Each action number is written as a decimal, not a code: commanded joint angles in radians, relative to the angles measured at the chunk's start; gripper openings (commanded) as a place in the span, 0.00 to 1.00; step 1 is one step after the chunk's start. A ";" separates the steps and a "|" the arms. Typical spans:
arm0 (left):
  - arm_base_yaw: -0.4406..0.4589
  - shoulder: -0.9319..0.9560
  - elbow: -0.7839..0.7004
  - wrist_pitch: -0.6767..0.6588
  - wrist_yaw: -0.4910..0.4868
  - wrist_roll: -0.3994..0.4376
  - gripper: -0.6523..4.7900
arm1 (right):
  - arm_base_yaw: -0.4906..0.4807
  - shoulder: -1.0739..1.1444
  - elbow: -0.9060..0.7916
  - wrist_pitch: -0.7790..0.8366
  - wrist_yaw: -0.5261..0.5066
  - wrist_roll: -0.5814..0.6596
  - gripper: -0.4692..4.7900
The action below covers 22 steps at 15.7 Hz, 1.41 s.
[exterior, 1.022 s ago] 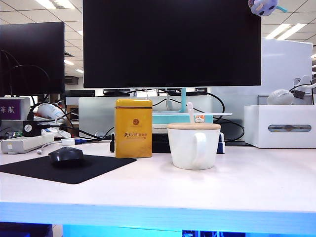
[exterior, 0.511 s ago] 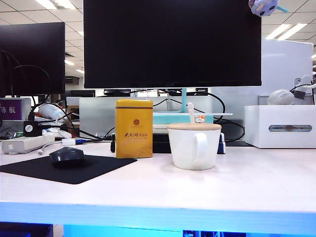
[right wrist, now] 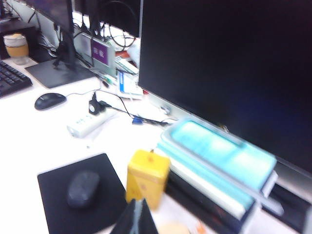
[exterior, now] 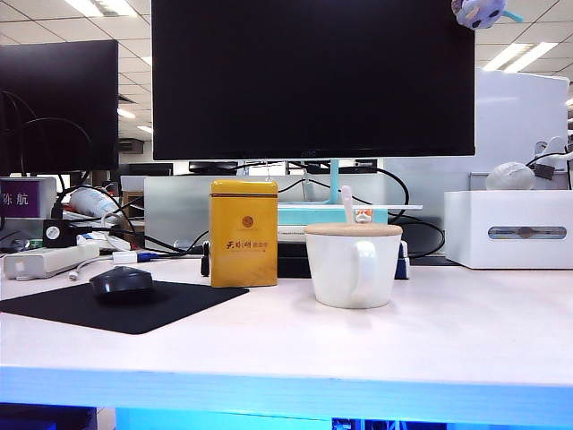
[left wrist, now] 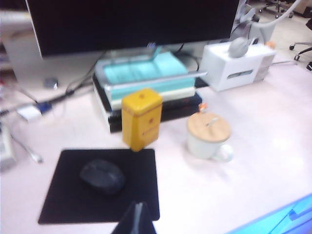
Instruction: Place the black mouse on the black mouse pad.
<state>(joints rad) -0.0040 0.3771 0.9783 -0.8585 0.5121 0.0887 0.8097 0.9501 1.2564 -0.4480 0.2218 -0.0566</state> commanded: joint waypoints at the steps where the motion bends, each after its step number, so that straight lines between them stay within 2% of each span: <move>1: 0.002 -0.003 -0.153 0.222 -0.005 -0.072 0.11 | 0.000 -0.108 -0.145 0.054 0.060 0.005 0.09; 2: 0.002 -0.002 -0.215 0.320 -0.008 -0.092 0.11 | 0.000 -0.156 -0.208 0.072 0.087 0.005 0.09; 4: 0.001 -0.001 -0.387 0.497 -0.088 -0.151 0.11 | -0.003 -0.307 -0.421 0.145 0.155 0.020 0.09; 7: 0.000 -0.001 -0.531 0.591 -0.089 -0.199 0.11 | -0.003 -0.407 -0.623 0.186 0.172 0.055 0.09; 11: 0.000 -0.002 -0.713 0.706 -0.094 -0.193 0.11 | -0.003 -0.481 -0.882 0.270 0.136 0.058 0.09; 15: 0.000 -0.002 -0.907 0.857 -0.093 -0.169 0.11 | -0.003 -0.512 -1.125 0.459 0.116 0.061 0.09; 17: 0.000 -0.002 -0.969 0.868 -0.094 -0.136 0.11 | -0.003 -0.512 -1.194 0.504 0.116 0.062 0.09; 19: 0.000 -0.002 -0.969 0.861 -0.110 -0.061 0.11 | -0.003 -0.513 -1.229 0.514 0.117 0.061 0.09; 22: 0.000 -0.002 -0.969 0.864 -0.153 -0.051 0.11 | -0.034 -0.510 -1.255 0.479 0.114 0.065 0.09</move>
<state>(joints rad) -0.0040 0.3763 0.0074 -0.0074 0.3622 0.0307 0.7799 0.4389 0.0101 0.0330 0.3412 0.0013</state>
